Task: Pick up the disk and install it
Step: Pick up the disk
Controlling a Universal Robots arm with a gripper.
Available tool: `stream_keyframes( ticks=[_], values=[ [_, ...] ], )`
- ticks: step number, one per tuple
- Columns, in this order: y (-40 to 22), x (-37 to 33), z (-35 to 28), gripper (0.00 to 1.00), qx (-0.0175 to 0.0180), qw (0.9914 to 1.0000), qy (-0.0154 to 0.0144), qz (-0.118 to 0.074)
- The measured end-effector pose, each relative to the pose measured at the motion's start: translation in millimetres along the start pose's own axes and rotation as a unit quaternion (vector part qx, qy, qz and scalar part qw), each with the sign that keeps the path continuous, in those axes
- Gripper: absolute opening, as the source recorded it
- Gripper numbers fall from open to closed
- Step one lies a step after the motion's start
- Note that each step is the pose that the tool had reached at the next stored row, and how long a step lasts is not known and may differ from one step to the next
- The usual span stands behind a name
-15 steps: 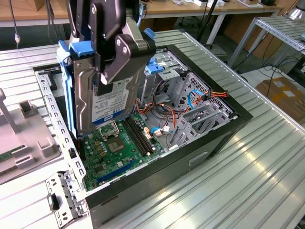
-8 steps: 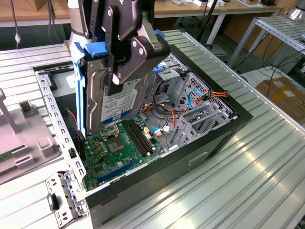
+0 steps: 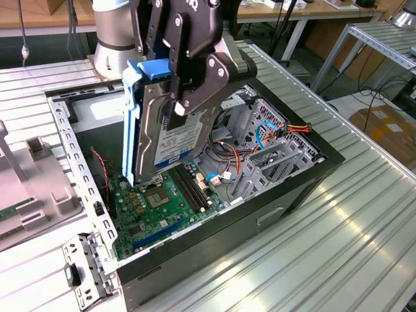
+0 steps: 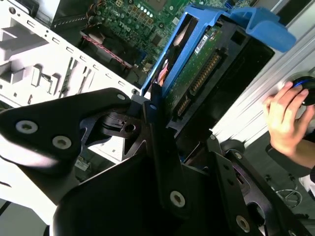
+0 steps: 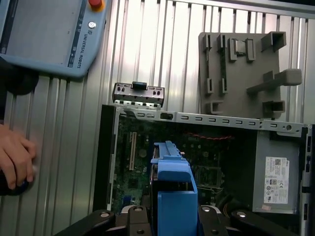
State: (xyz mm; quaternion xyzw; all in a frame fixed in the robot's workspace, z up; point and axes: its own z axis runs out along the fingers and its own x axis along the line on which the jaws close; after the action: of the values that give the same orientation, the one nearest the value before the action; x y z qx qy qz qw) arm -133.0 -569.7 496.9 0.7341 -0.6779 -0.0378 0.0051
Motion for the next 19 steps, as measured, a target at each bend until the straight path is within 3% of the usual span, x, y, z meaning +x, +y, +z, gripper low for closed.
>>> stream_keyframes(
  ticks=[19],
  values=[
    [-41.5,12.4,-0.3,0.36,-0.0014,1.00000,-0.0001,0.000]
  ],
)
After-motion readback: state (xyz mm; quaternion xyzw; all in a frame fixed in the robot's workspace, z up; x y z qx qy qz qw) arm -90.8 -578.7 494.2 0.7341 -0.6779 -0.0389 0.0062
